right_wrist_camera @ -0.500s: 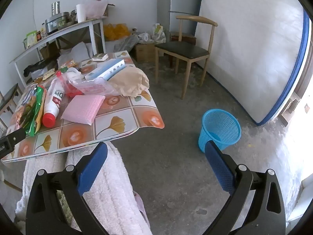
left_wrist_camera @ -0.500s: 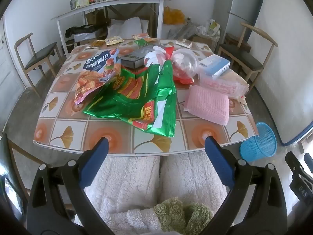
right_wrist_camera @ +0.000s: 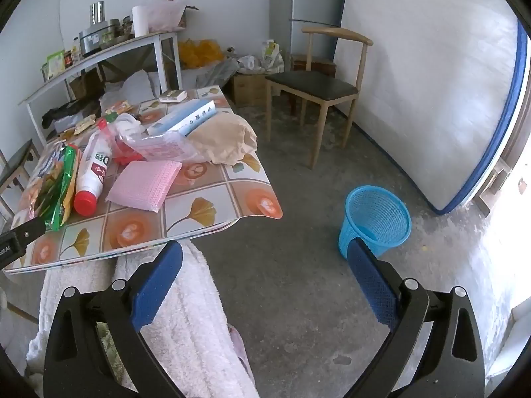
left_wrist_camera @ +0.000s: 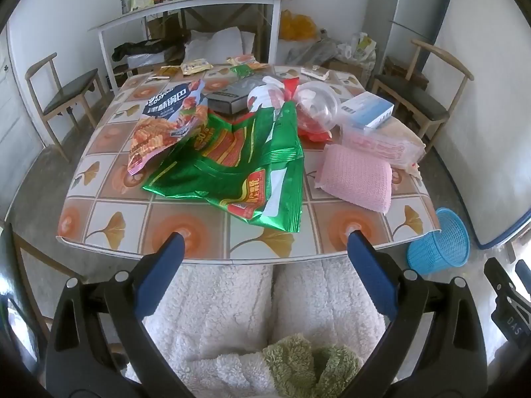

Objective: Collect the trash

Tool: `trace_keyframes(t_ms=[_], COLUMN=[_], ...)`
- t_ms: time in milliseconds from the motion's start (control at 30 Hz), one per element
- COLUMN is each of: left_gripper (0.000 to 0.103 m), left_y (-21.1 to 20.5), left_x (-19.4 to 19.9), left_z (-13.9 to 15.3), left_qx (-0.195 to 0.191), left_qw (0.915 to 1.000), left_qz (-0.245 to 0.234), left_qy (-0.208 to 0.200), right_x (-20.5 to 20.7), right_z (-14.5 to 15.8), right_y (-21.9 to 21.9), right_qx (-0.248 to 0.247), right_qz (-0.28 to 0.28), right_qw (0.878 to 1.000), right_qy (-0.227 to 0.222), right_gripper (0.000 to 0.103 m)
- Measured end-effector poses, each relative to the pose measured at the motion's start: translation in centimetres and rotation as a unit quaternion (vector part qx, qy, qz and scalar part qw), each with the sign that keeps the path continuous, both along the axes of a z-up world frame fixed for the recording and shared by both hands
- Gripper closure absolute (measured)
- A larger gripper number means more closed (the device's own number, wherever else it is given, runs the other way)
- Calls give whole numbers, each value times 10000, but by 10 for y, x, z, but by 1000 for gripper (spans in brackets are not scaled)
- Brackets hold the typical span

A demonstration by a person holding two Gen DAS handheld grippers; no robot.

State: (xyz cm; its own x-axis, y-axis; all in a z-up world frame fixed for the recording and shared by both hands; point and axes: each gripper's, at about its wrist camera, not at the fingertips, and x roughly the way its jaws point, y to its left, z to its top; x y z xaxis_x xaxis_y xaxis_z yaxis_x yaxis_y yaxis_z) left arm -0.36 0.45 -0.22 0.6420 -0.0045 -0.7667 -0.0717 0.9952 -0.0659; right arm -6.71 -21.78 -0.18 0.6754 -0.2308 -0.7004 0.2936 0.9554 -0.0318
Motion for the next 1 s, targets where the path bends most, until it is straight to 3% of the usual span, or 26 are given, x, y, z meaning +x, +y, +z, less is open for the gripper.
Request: trace_keyframes(t_ms=[1000], left_gripper=[9], left_y=[0], left_x=[5], left_z=[0], left_qx=[-1], left_qw=[10000], left_qz=[23], left_qy=[11], right_x=[2], right_z=[-1], right_y=[2], right_qx=[3], right_qz=[2], right_qw=[10000], right_qy=[0], right_gripper=[6])
